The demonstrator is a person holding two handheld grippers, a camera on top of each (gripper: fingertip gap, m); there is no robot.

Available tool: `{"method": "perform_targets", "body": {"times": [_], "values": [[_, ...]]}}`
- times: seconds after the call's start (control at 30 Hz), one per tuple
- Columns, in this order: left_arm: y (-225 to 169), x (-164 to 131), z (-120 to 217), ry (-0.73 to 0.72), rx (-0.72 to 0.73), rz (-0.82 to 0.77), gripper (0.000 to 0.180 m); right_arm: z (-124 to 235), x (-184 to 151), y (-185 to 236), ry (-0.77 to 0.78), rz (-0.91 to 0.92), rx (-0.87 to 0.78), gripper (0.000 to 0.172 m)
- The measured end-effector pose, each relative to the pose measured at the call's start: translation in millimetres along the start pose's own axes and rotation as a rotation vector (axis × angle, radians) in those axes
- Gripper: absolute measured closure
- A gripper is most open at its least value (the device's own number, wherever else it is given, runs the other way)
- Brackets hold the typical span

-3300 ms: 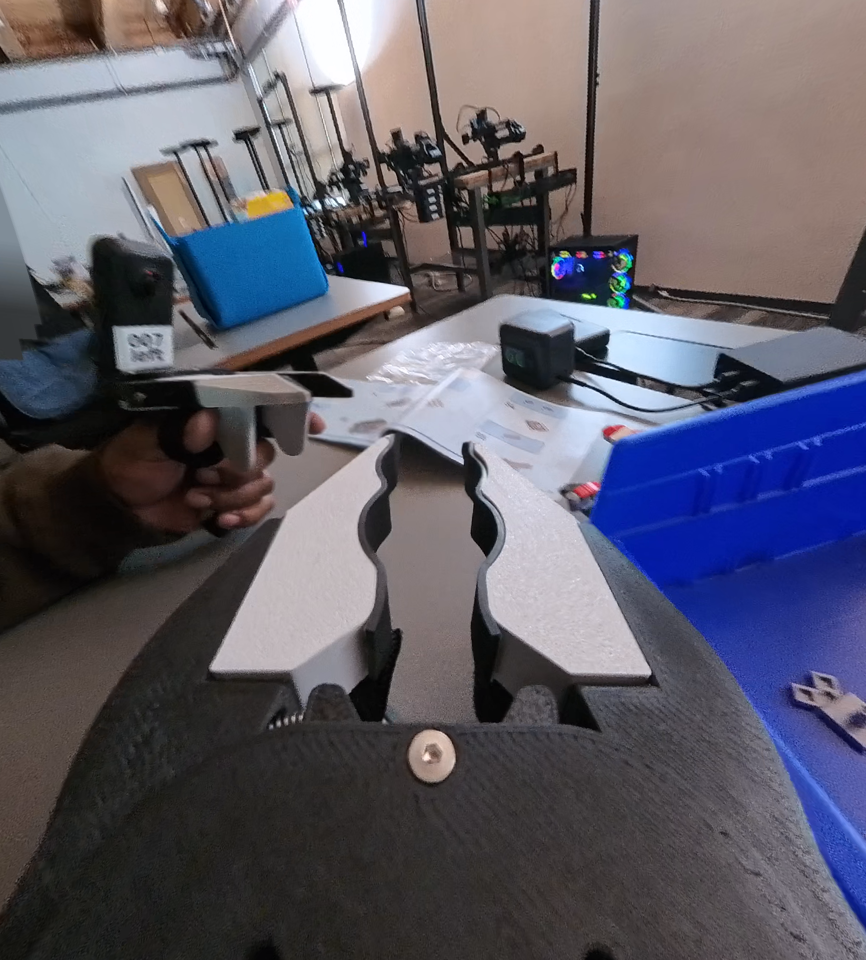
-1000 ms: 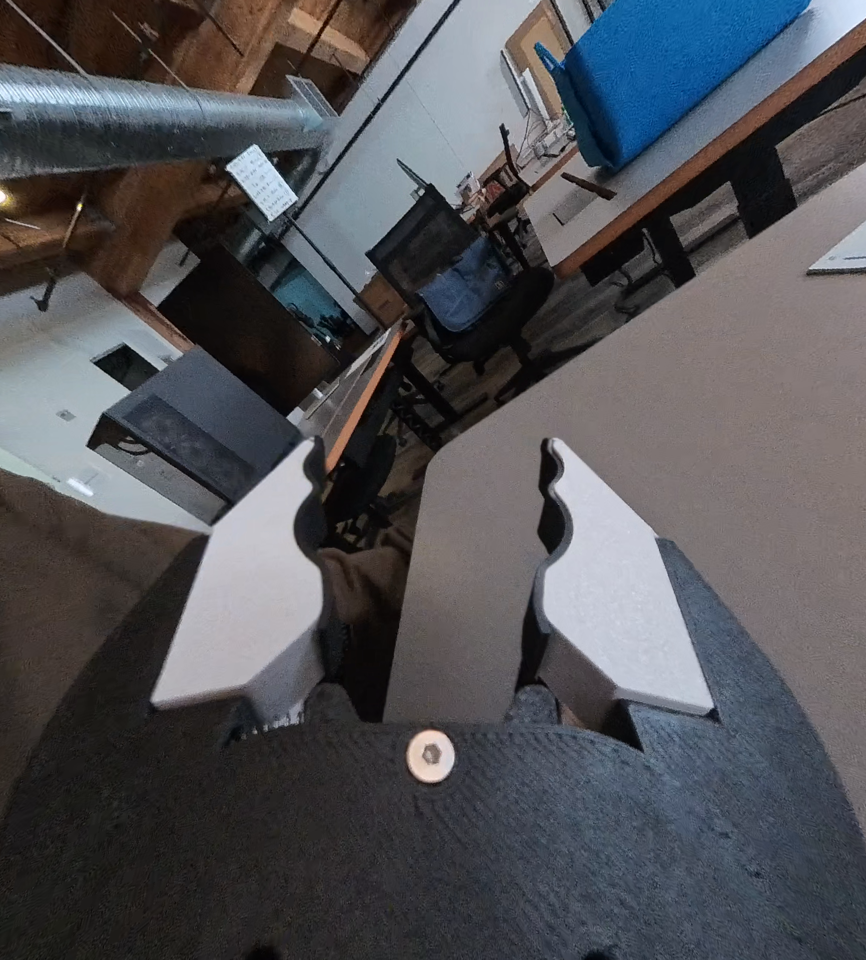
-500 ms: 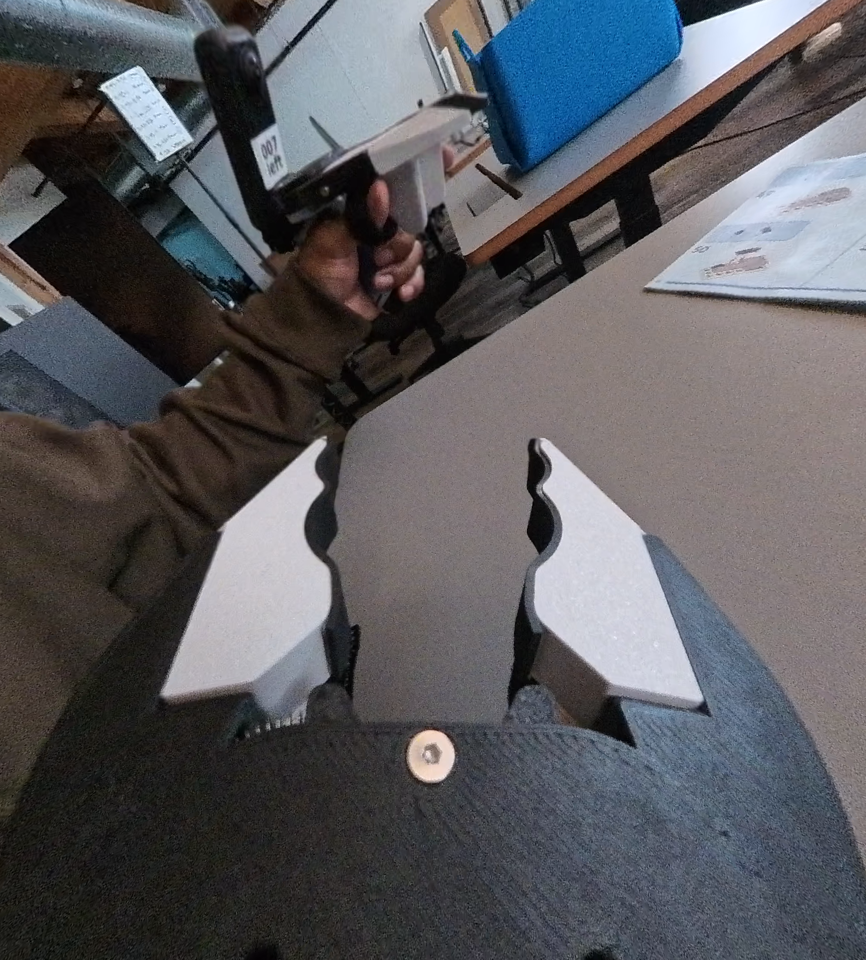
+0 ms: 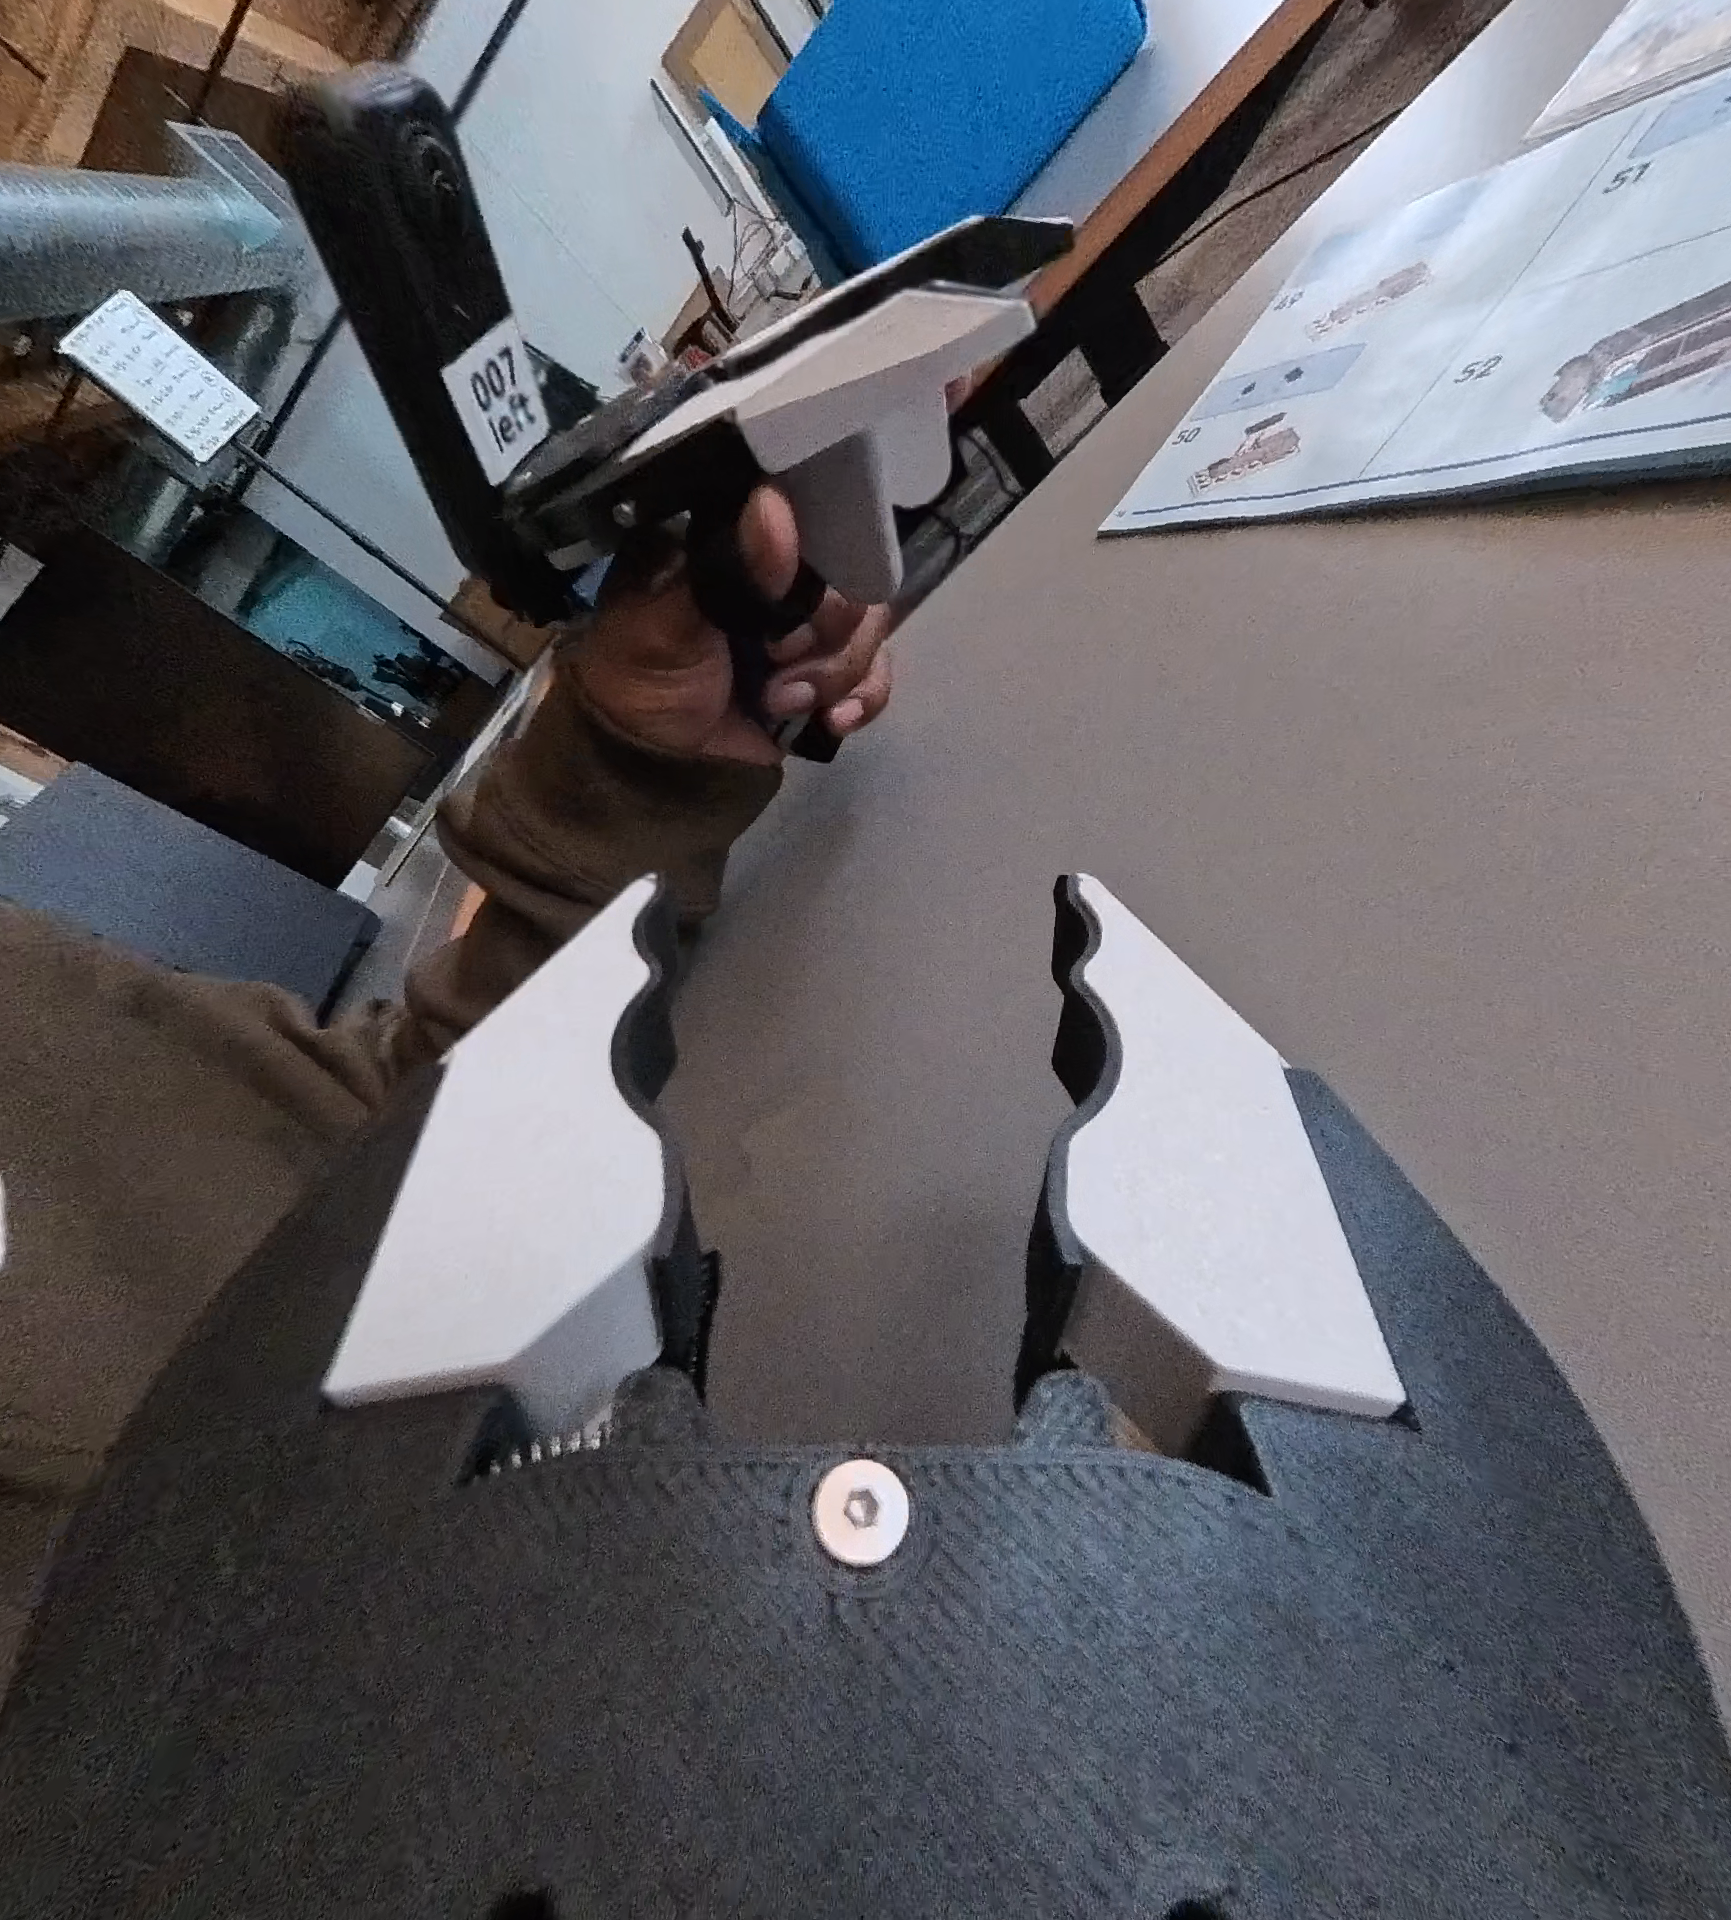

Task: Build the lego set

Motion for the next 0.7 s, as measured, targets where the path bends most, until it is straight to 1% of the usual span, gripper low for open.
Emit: {"method": "perform_targets", "body": {"times": [0.17, 0.27, 0.37, 0.47, 0.57, 0.7], "values": [[-14, 1, -3, 0.001, -0.063, -0.024, 0.111, -6, 0, 3, 0.011, 0.033, 0.007, 0.097], [-20, 0, -6, 0.025, -0.056, -0.084, 0.111, -5, 0, 4, 0.011, 0.04, 0.017, 0.096], [-21, -1, -8, 0.017, -0.058, -0.086, 0.111, -2, -1, 7, 0.005, 0.064, 0.038, 0.096], [-22, -3, -8, 0.012, -0.066, -0.083, 0.111, 4, -2, 11, -0.013, 0.101, 0.058, 0.096], [-23, -3, -10, 0.006, -0.061, -0.122, 0.112, 13, -4, 15, -0.024, 0.144, 0.073, 0.097], [-26, -10, -16, 0.02, -0.063, -0.15, 0.113, 36, -6, 18, -0.042, 0.211, 0.075, 0.1]]}}
Point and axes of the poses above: each gripper's, where its closed fingertips meet, z back along the fingers, x out of its top, y = z × x across the jaws, the point moved 6 cm from there along z, back along the fingers, and after that the axes turned 12 degrees about -z, right-handed, at the moved point
